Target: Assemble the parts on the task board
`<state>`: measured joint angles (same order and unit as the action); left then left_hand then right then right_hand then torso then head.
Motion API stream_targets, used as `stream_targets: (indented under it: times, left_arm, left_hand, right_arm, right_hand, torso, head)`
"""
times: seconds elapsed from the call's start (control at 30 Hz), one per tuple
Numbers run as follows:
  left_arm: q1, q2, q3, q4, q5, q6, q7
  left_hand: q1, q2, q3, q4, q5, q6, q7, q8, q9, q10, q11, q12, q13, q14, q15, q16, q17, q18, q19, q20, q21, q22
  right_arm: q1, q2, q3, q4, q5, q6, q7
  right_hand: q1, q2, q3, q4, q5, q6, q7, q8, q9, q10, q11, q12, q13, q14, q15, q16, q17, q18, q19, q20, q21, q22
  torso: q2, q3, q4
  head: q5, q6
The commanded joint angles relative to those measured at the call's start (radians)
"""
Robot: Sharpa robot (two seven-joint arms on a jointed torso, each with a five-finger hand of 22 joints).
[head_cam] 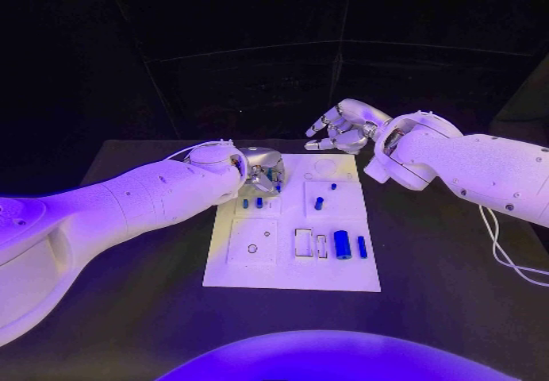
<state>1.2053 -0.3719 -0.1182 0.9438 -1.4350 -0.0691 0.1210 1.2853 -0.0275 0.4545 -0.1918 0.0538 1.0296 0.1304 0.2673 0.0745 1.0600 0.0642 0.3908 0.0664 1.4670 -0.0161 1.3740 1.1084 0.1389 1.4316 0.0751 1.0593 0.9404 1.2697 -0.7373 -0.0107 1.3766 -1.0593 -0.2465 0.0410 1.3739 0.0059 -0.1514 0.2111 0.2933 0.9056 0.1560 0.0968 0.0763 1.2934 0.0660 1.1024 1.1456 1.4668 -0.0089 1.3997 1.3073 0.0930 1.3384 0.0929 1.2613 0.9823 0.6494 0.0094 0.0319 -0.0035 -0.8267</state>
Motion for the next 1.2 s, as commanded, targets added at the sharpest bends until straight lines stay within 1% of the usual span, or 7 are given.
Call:
stream_targets:
  times: [0.03, 0.27, 0.37, 0.43, 0.7, 0.87, 1.2]
  left_arm:
    - [0.000, -0.009, 0.000, 0.010, -0.006, -0.039, 0.021]
    - [0.000, -0.042, 0.004, 0.050, 0.020, -0.067, 0.028]
    - [0.000, -0.054, 0.023, 0.069, 0.035, -0.077, 0.033]
    - [0.000, -0.063, 0.032, 0.082, 0.048, -0.087, 0.037]
    - [0.000, -0.106, 0.066, 0.133, 0.069, -0.082, 0.038]
    - [0.000, -0.136, 0.074, 0.150, 0.072, -0.050, 0.018]
    - [-0.002, -0.175, 0.076, 0.148, 0.073, 0.002, -0.013]
  left_hand:
    - [-0.004, 0.009, 0.005, 0.000, -0.004, 0.009, -0.001, 0.002, 0.001, 0.009, -0.001, -0.005, 0.000, 0.024, -0.006, 0.004, -0.001, -0.016, 0.007, 0.001, 0.007, 0.001]
    - [-0.005, 0.007, 0.006, -0.001, -0.004, 0.010, 0.000, 0.000, 0.000, 0.012, -0.001, -0.008, 0.000, 0.024, -0.007, 0.004, -0.002, -0.017, 0.008, 0.000, 0.013, 0.009]
    - [-0.006, 0.004, 0.006, -0.003, -0.004, 0.011, 0.001, -0.001, 0.000, 0.013, 0.000, -0.012, 0.000, 0.024, -0.007, 0.004, -0.003, -0.018, 0.009, 0.000, 0.014, 0.011]
    - [-0.007, 0.003, 0.006, -0.004, -0.004, 0.011, 0.001, -0.002, 0.000, 0.014, 0.000, -0.013, -0.001, 0.023, -0.007, 0.004, -0.005, -0.018, 0.009, 0.000, 0.015, 0.012]
    - [-0.008, 0.001, 0.007, -0.005, -0.004, 0.012, 0.002, -0.004, -0.001, 0.015, 0.000, -0.016, -0.001, 0.024, -0.006, 0.004, -0.005, -0.019, 0.011, 0.000, 0.019, 0.017]
    - [-0.011, -0.001, 0.007, -0.005, -0.004, 0.012, 0.002, -0.006, -0.001, 0.016, 0.001, -0.020, -0.001, 0.024, -0.006, 0.004, -0.006, -0.020, 0.012, 0.000, 0.022, 0.021]
    - [-0.015, -0.002, 0.007, -0.005, -0.004, 0.012, 0.003, -0.009, -0.002, 0.016, 0.002, -0.024, -0.001, 0.023, -0.005, 0.003, -0.009, -0.020, 0.013, 0.000, 0.024, 0.023]
  right_arm:
    - [0.002, 0.001, 0.001, 0.001, 0.003, 0.005, 0.010]
    - [0.002, -0.001, 0.001, 0.000, 0.003, 0.005, 0.010]
    - [0.002, -0.001, 0.001, -0.002, 0.003, 0.005, 0.010]
    - [0.002, -0.002, 0.001, -0.004, 0.003, 0.005, 0.009]
    - [0.002, -0.005, 0.001, -0.007, 0.003, 0.005, 0.006]
    - [0.002, -0.007, 0.001, -0.007, 0.003, 0.004, 0.005]
    - [0.002, -0.007, 0.001, -0.008, 0.003, 0.004, 0.004]
  right_hand:
    - [0.000, 0.006, -0.006, 0.001, 0.006, 0.000, 0.001, 0.007, 0.001, -0.006, 0.002, -0.002, 0.001, 0.050, -0.003, -0.005, 0.025, 0.016, -0.007, -0.001, -0.004, 0.000]
    - [0.000, 0.006, -0.006, 0.001, 0.006, 0.000, 0.001, 0.007, 0.001, -0.006, 0.002, -0.002, 0.001, 0.050, -0.003, -0.005, 0.025, 0.016, -0.007, -0.001, -0.004, 0.000]
    - [0.000, 0.006, -0.006, 0.001, 0.006, 0.000, 0.001, 0.007, 0.001, -0.006, 0.002, -0.002, 0.001, 0.050, -0.003, -0.005, 0.025, 0.016, -0.007, -0.001, -0.004, 0.000]
    - [0.000, 0.006, -0.006, 0.001, 0.006, 0.000, 0.001, 0.007, 0.001, -0.006, 0.002, -0.002, 0.001, 0.050, -0.003, -0.005, 0.025, 0.016, -0.007, -0.001, -0.004, 0.000]
    - [0.000, 0.006, -0.006, 0.001, 0.006, 0.000, 0.001, 0.007, 0.001, -0.006, 0.002, -0.002, 0.001, 0.050, -0.003, -0.005, 0.025, 0.016, -0.007, -0.001, -0.004, 0.000]
    - [0.000, 0.006, -0.006, 0.001, 0.006, 0.000, 0.001, 0.007, 0.001, -0.006, 0.002, -0.002, 0.001, 0.050, -0.003, -0.005, 0.025, 0.016, -0.007, -0.001, -0.004, 0.000]
    - [0.001, 0.009, -0.006, 0.002, 0.007, 0.002, 0.001, 0.008, 0.001, -0.005, 0.001, -0.001, 0.001, 0.050, -0.004, -0.005, 0.025, 0.016, -0.007, -0.001, -0.004, 0.000]
  torso:
    - [0.000, -0.0006, 0.0014]
    - [0.000, 0.0004, 0.0014]
    - [0.000, -0.0002, 0.0018]
    - [0.000, -0.0014, 0.0035]
    - [-0.001, -0.0006, 0.0041]
    - [0.000, 0.0000, 0.0015]
    - [0.000, -0.0004, 0.0022]
  head:
    - [-0.002, 0.003]
    - [-0.004, 0.007]
    - [-0.004, 0.011]
    - [-0.004, 0.011]
    - [0.006, 0.017]
    - [0.010, 0.017]
    - [0.015, 0.015]
